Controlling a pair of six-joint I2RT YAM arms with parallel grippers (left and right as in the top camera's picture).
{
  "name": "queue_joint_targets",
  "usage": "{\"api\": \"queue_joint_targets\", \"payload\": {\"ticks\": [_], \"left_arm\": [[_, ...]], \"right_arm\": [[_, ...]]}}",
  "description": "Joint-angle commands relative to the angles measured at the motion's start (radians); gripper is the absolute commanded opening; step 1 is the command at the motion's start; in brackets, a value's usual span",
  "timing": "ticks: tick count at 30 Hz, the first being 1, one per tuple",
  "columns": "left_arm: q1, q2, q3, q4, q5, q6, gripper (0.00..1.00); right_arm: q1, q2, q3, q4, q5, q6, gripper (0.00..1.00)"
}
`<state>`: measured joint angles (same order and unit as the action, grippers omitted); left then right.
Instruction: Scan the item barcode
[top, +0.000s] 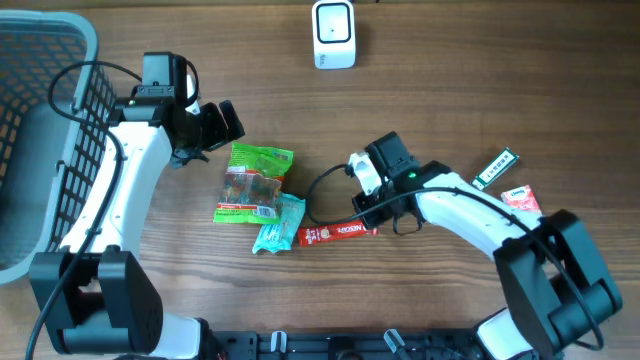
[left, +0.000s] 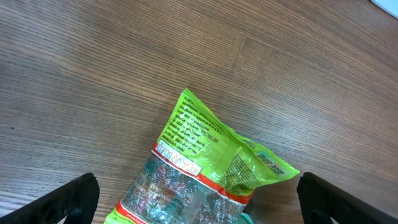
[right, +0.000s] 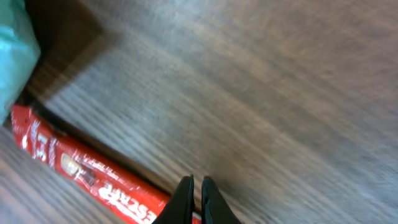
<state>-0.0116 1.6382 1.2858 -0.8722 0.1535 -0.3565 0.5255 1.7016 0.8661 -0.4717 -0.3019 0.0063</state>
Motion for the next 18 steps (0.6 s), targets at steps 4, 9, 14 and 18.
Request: {"api": "queue_joint_targets", "payload": {"ticks": [4, 9, 14, 18], "left_arm": [[0.003, 0.008, -0.006, 0.0, -0.006, -0.002, 1.0], [0.003, 0.008, -0.006, 0.0, -0.006, -0.002, 1.0], [0.003, 0.008, -0.006, 0.0, -0.006, -0.002, 1.0], [0.003, 0.008, -0.006, 0.0, -0.006, -0.002, 1.0]], "right_arm": [[0.002, 0.043, -0.011, -0.041, -0.124, -0.107, 0.09], [0.002, 0.072, -0.011, -0.052, 0.107, 0.042, 0.09], [-0.008, 0.082, -0.01, -0.128, 0.362, 0.135, 0.06], [-0.032, 0.08, 0.052, -0.206, 0.335, 0.111, 0.04]]}}
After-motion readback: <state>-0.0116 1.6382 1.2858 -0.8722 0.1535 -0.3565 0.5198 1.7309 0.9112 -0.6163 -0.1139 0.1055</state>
